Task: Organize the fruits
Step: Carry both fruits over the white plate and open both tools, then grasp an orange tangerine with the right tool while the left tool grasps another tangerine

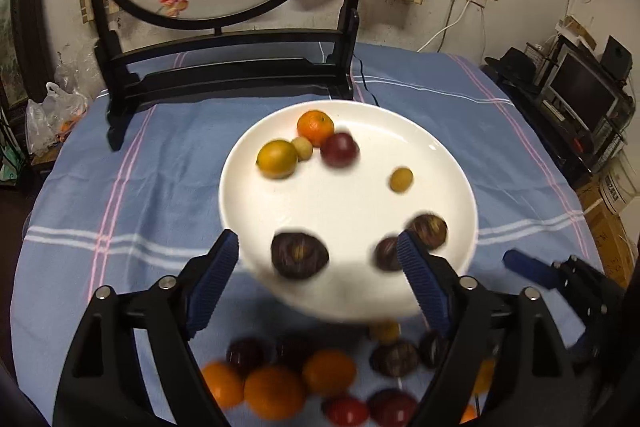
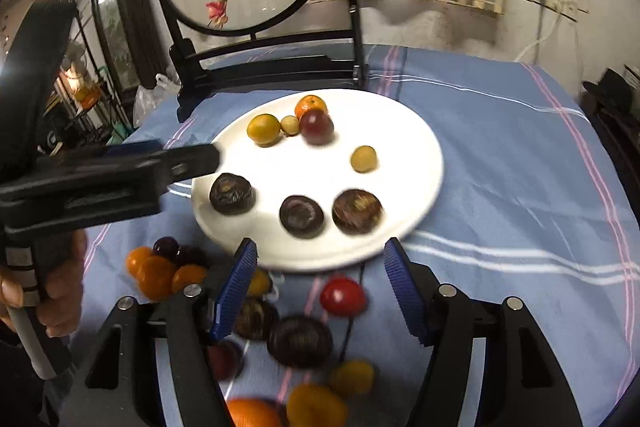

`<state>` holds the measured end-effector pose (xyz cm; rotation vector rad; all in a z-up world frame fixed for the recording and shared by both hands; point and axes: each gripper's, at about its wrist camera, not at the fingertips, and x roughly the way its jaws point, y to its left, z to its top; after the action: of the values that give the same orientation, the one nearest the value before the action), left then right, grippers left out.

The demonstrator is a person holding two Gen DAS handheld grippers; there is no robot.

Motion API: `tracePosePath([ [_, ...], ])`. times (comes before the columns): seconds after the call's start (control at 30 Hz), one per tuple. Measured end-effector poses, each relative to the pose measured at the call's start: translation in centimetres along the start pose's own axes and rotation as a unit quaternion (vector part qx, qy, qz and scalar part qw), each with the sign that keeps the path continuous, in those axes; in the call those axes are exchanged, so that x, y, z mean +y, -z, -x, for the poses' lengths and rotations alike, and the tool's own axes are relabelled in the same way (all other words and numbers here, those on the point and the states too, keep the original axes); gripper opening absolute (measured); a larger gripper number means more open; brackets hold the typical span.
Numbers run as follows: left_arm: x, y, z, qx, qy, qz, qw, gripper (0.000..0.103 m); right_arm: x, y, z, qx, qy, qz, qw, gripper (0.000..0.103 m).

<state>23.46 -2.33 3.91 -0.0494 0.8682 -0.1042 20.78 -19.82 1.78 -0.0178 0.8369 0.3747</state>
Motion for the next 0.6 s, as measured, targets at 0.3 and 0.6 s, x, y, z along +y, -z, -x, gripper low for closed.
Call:
tracePosePath([
  [0.3,0.7,7.0,4.7,0.000,-0.006,-0.004,1.0000,0.083,0.0,5.6,4.7,0.002,0.004,-0.023,1.000,0.073],
  [0.6,1.0,13.5,5.8,0.023,0.000,-0.012,0.9997,0.083,2.1,10.7,6.0,0.035,-0.004,-0.012,0.999,0.073],
])
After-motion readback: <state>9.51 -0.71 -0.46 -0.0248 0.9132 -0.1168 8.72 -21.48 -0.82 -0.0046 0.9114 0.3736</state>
